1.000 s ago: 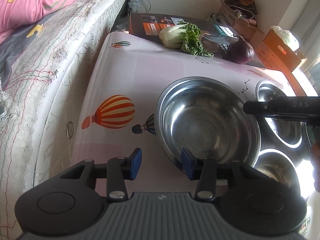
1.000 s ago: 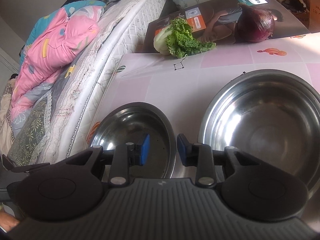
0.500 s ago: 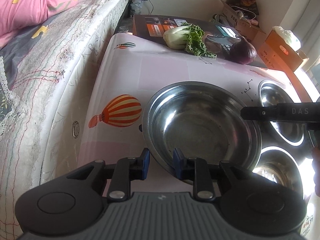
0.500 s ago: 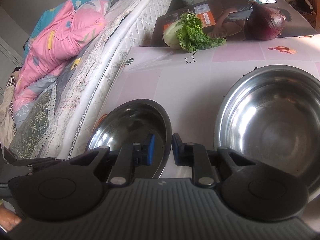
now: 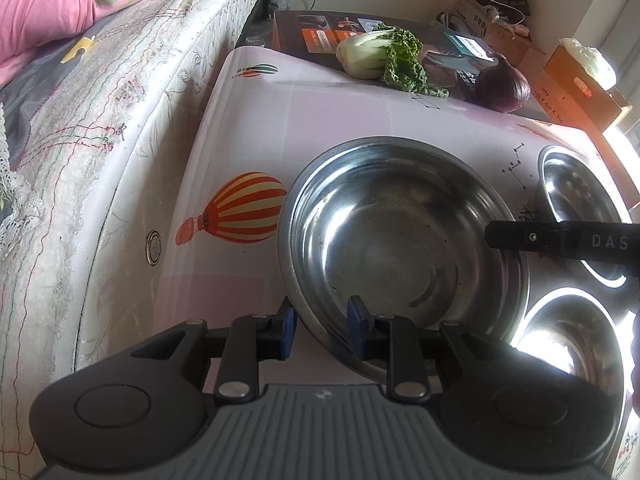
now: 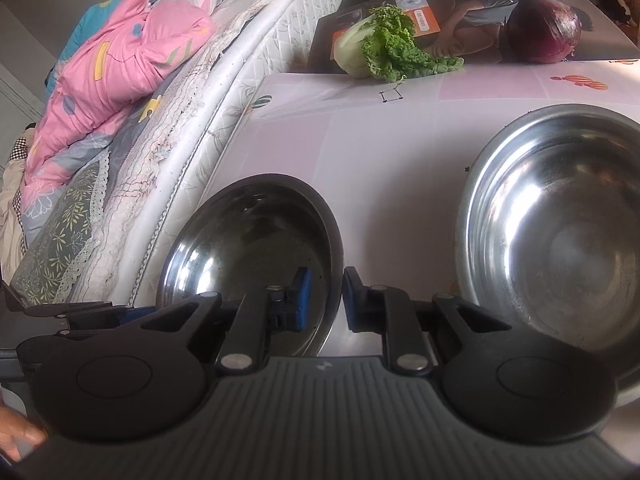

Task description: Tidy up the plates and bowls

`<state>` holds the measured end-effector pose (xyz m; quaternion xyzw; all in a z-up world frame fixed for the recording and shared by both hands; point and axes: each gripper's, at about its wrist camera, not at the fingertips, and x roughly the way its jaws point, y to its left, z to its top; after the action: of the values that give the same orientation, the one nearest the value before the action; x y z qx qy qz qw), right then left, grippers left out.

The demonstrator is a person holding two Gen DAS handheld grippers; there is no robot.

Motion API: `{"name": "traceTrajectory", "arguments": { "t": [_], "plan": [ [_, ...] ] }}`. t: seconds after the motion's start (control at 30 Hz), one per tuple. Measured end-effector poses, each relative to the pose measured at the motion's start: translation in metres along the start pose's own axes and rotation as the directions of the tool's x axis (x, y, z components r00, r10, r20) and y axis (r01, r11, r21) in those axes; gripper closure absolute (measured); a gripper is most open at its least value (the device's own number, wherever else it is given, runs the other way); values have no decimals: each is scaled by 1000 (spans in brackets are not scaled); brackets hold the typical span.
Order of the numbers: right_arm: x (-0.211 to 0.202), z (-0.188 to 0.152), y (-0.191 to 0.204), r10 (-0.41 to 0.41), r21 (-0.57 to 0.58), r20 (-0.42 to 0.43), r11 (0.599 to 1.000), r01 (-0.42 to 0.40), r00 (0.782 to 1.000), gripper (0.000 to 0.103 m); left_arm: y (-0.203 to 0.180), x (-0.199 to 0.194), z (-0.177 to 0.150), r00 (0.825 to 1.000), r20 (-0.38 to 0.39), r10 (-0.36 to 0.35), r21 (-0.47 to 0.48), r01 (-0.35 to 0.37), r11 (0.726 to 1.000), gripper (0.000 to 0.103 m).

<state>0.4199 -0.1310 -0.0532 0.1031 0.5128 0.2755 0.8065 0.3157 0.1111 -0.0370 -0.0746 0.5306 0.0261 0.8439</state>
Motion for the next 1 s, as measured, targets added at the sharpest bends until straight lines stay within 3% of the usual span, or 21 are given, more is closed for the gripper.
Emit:
{"name": "traceTrajectory", "arguments": {
  "t": [1.0],
  "plan": [
    [-29, 0, 2, 3, -30, 58, 1000, -1, 998, 88, -24, -39, 2, 992, 120, 29, 87, -39, 995, 75]
  ]
}}
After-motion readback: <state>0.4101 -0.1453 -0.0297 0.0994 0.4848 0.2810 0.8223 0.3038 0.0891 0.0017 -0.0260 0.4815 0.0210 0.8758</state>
